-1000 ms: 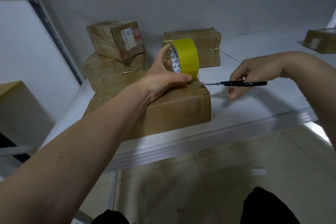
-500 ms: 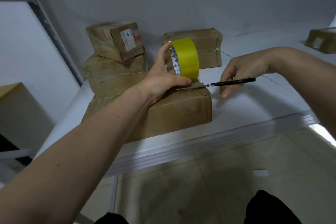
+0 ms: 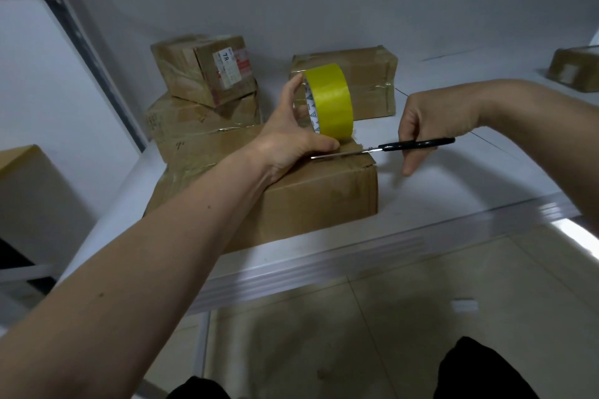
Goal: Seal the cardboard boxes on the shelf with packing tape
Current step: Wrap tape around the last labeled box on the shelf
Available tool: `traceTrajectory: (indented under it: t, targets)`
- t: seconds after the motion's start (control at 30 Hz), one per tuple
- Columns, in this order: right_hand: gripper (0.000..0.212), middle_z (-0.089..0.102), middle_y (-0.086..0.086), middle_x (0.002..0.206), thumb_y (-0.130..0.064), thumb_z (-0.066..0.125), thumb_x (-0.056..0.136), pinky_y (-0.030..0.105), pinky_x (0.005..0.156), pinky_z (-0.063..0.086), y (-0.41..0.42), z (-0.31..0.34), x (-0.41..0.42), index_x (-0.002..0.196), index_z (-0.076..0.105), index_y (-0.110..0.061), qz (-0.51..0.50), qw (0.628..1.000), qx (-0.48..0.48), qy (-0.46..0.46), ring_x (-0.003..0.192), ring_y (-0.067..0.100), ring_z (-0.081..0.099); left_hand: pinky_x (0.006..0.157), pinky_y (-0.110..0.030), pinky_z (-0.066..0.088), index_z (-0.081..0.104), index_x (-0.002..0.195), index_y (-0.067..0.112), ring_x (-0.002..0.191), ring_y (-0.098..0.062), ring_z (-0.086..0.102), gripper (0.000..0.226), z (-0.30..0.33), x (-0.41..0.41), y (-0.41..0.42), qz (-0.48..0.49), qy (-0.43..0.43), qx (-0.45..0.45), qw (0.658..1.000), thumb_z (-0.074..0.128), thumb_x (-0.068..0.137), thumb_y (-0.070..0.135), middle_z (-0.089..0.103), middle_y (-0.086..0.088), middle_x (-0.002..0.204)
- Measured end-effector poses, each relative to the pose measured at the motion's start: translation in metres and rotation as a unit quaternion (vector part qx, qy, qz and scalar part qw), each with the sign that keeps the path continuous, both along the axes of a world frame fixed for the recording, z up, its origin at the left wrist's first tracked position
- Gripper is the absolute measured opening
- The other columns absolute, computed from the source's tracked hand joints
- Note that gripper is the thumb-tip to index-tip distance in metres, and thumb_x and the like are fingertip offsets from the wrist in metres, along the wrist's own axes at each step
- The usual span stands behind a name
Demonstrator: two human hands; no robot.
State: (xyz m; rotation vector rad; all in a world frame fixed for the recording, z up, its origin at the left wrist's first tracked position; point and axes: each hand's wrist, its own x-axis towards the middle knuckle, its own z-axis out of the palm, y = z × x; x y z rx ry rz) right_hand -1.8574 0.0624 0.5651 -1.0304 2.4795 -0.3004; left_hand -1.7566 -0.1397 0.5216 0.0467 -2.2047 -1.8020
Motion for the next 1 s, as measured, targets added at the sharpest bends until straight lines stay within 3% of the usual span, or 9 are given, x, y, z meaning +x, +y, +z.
traceTrajectory:
  t: [0.13, 0.3, 0.43, 0.53, 0.67, 0.73, 0.8, 0.87, 1.0]
  targets:
    - [0.054, 0.054, -0.003, 0.055, -0.055, 0.08, 0.037, 0.023, 0.06, 0.037, -0.001, -0.002, 0.004, 0.07, 0.076, -0.012, -0.005, 1.0, 0.005, 0.024, 0.061, 0.012, 0.047, 0.077, -0.027, 0.059, 0.021, 0.153, 0.027, 0.074, -0.004, 0.07, 0.111, 0.002, 0.002, 0.001, 0.003, 0.001, 0.003, 1.0, 0.071, 0.068, -0.025, 0.06, -0.001, 0.104]
    - [0.063, 0.063, -0.006, 0.085, -0.067, 0.07, 0.04, 0.026, 0.082, 0.041, 0.004, 0.004, 0.009, 0.083, 0.073, -0.022, -0.006, 0.999, 0.052, 0.004, 0.091, 0.011, 0.058, 0.086, -0.039, 0.059, 0.024, 0.152, 0.029, 0.091, -0.022, 0.069, 0.113, 0.003, 0.002, 0.002, 0.007, 0.011, 0.015, 1.0, 0.072, 0.065, -0.025, 0.058, -0.005, 0.109]
    - [0.055, 0.065, -0.01, 0.094, -0.066, 0.071, 0.042, 0.028, 0.089, 0.04, 0.003, 0.01, 0.012, 0.083, 0.073, -0.03, -0.004, 0.998, 0.061, 0.002, 0.099, 0.006, 0.056, 0.078, -0.033, 0.06, 0.022, 0.152, 0.025, 0.081, -0.014, 0.07, 0.112, 0.002, 0.002, 0.002, 0.0, 0.028, 0.034, 0.999, 0.068, 0.065, -0.029, 0.06, -0.006, 0.106]
    - [0.057, 0.067, 0.002, 0.104, -0.066, 0.071, 0.043, 0.037, 0.098, 0.043, 0.01, 0.013, 0.008, 0.085, 0.075, -0.027, -0.002, 0.998, 0.068, 0.015, 0.105, 0.018, 0.058, 0.075, -0.03, 0.06, 0.021, 0.153, 0.024, 0.074, -0.006, 0.071, 0.113, 0.0, -0.001, 0.001, -0.001, 0.038, 0.042, 0.998, 0.067, 0.065, -0.031, 0.06, -0.005, 0.107]
    - [0.058, 0.07, 0.003, 0.104, -0.063, 0.071, 0.045, 0.041, 0.102, 0.047, 0.012, 0.011, 0.007, 0.089, 0.077, -0.025, 0.003, 0.998, 0.06, -0.006, 0.107, 0.018, 0.06, 0.083, -0.038, 0.059, 0.022, 0.152, 0.026, 0.082, -0.011, 0.071, 0.115, -0.001, -0.003, -0.004, 0.003, 0.04, 0.024, 0.999, 0.072, 0.064, -0.027, 0.06, -0.009, 0.117]
    - [0.061, 0.07, 0.004, 0.104, -0.065, 0.074, 0.046, 0.041, 0.102, 0.047, 0.006, 0.009, 0.008, 0.091, 0.077, -0.025, 0.015, 0.998, 0.055, -0.018, 0.107, 0.018, 0.061, 0.082, -0.039, 0.059, 0.022, 0.153, 0.026, 0.083, -0.012, 0.071, 0.116, -0.002, -0.006, -0.005, 0.006, 0.04, 0.027, 0.999, 0.073, 0.063, -0.027, 0.06, -0.009, 0.117]
    - [0.074, 0.071, 0.001, 0.1, -0.077, 0.078, 0.034, 0.038, 0.1, 0.049, 0.002, 0.007, 0.005, 0.088, 0.077, -0.027, 0.027, 0.998, 0.047, -0.027, 0.103, 0.016, 0.063, 0.078, -0.037, 0.059, 0.022, 0.153, 0.025, 0.081, -0.012, 0.071, 0.116, -0.003, -0.007, -0.003, 0.006, 0.043, 0.033, 0.999, 0.072, 0.062, -0.028, 0.06, -0.009, 0.116]
    - [0.092, 0.07, 0.0, 0.092, -0.083, 0.073, 0.017, 0.031, 0.088, 0.051, 0.0, 0.007, -0.001, 0.088, 0.077, -0.025, 0.032, 0.998, 0.043, -0.038, 0.092, 0.012, 0.062, 0.077, -0.037, 0.058, 0.022, 0.152, 0.026, 0.082, -0.015, 0.071, 0.117, -0.004, -0.008, -0.003, 0.004, 0.042, 0.04, 0.998, 0.073, 0.061, -0.028, 0.06, -0.012, 0.119]
    - [0.11, 0.06, 0.003, 0.081, -0.082, 0.076, 0.016, 0.021, 0.07, 0.046, 0.002, 0.003, -0.011, 0.096, 0.074, -0.006, 0.031, 0.998, 0.032, -0.048, 0.078, 0.012, 0.053, 0.078, -0.039, 0.058, 0.022, 0.152, 0.028, 0.084, -0.02, 0.071, 0.118, -0.004, -0.009, -0.006, 0.002, 0.036, 0.053, 0.998, 0.072, 0.061, -0.028, 0.059, -0.015, 0.121]
